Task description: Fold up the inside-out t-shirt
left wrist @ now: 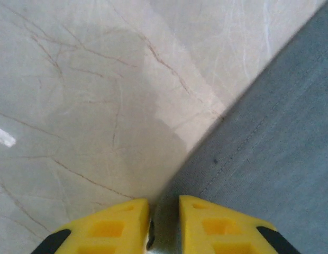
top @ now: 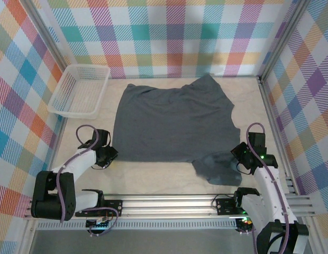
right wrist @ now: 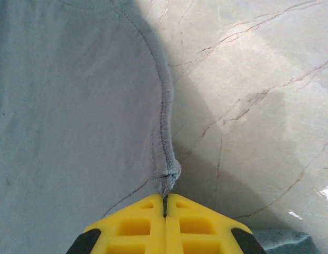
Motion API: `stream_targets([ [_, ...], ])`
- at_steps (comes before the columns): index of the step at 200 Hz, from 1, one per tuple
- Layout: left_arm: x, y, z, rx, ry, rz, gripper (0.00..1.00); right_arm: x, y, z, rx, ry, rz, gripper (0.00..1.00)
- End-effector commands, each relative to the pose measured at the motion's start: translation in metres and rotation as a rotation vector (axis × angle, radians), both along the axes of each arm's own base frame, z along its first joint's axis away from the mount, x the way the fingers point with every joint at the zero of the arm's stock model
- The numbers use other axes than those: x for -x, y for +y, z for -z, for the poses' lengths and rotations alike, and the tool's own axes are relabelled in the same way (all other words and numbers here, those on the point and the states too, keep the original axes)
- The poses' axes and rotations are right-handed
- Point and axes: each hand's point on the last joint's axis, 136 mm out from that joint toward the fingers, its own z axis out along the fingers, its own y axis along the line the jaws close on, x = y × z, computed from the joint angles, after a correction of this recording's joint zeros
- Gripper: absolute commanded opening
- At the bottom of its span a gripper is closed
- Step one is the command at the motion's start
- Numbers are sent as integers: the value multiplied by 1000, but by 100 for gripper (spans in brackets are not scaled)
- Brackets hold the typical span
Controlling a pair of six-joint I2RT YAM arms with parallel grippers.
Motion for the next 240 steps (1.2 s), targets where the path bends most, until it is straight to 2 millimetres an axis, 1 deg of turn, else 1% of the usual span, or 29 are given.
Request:
stream_targets([
  [1,-8,-19,13,102,-20,47,16,13,-9,3,57,32,19,0],
  [4,-14,-20,11,106,-47,46,15,14,-9,4,57,35,21,0],
  [20,-14,-19,9,101,-51,36,6,20,-12,7,56,62,53,0],
  [24,-7,-17,10,93,-23,30,5,22,-13,8,54,68,65,0],
  [38,-1,-8,0,47,-29,14,0,28,-14,15,38,100,115,0],
  [50,9,6,-12,-25,-15,-14,0,38,-15,23,19,139,162,0],
  [66,22,21,-27,-104,-10,-28,0,50,-12,32,-3,177,175,0],
  [77,26,21,-32,-110,-13,-7,0,58,-9,37,-17,192,177,0],
  [93,28,10,-32,-59,-6,38,0,62,-7,38,-28,189,169,0],
  [102,28,6,-33,-41,-3,50,0,63,-7,36,-22,181,166,0],
  [114,22,4,-38,-42,-22,60,0,57,-7,29,-17,153,150,0],
  [126,9,3,-52,-50,-73,75,0,45,-6,17,-19,111,133,0],
  [153,-19,17,-88,-127,-161,36,0,13,-11,-15,14,32,105,0],
  [168,-37,20,-100,-162,-179,40,0,-2,-17,-23,41,19,117,0],
  [182,-54,20,-101,-172,-159,50,0,-19,-17,-26,37,-5,113,0],
  [193,-67,17,-97,-165,-145,67,0,-34,-16,-30,29,-19,104,0],
  [206,-82,13,-91,-155,-140,75,0,-48,-17,-29,32,-10,96,0],
  [218,-93,11,-86,-147,-139,81,0,-58,-18,-28,37,1,97,0],
  [240,-110,9,-84,-147,-149,80,0,-79,-16,-32,34,-26,68,0],
])
